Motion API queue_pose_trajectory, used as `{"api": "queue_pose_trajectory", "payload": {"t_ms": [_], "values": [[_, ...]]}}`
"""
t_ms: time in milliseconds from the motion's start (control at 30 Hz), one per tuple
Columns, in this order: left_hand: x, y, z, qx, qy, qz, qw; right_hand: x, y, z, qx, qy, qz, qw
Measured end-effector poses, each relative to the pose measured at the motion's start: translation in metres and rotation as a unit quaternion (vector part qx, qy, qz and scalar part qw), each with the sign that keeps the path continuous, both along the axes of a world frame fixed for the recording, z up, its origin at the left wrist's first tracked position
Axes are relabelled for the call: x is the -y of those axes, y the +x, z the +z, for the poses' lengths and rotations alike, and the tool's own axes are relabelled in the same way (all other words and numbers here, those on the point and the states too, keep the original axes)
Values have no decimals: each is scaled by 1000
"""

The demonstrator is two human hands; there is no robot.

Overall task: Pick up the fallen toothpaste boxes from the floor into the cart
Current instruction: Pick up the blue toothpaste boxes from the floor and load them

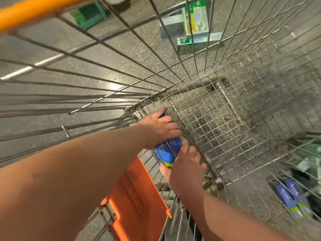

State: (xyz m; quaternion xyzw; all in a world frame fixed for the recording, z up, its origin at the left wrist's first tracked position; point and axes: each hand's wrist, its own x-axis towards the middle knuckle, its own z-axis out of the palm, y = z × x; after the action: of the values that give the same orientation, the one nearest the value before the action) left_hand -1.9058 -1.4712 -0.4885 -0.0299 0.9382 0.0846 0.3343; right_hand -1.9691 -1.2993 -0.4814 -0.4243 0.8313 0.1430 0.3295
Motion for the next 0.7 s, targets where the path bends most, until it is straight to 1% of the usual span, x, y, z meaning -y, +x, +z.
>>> {"api": "queue_pose_trajectory", "payload": {"t_ms": [100, 333, 500, 567, 700], "values": [[-1, 0, 0, 6, 4, 8, 1000, 0, 0, 0, 10, 6, 7, 1000], [-5, 3, 3, 38, -5, 17, 999, -10, 9, -5, 26, -42, -17, 999], [-13, 14, 1, 4, -37, 19, 999, -24, 13, -19, 11, -102, -2, 995], [-17, 15, 0, 7, -37, 33, 999, -27, 13, -23, 8, -118, 1, 993], [-21, 12, 6, 39, -37, 51, 997, -21, 5, -18, 12, -92, 29, 995]]}}
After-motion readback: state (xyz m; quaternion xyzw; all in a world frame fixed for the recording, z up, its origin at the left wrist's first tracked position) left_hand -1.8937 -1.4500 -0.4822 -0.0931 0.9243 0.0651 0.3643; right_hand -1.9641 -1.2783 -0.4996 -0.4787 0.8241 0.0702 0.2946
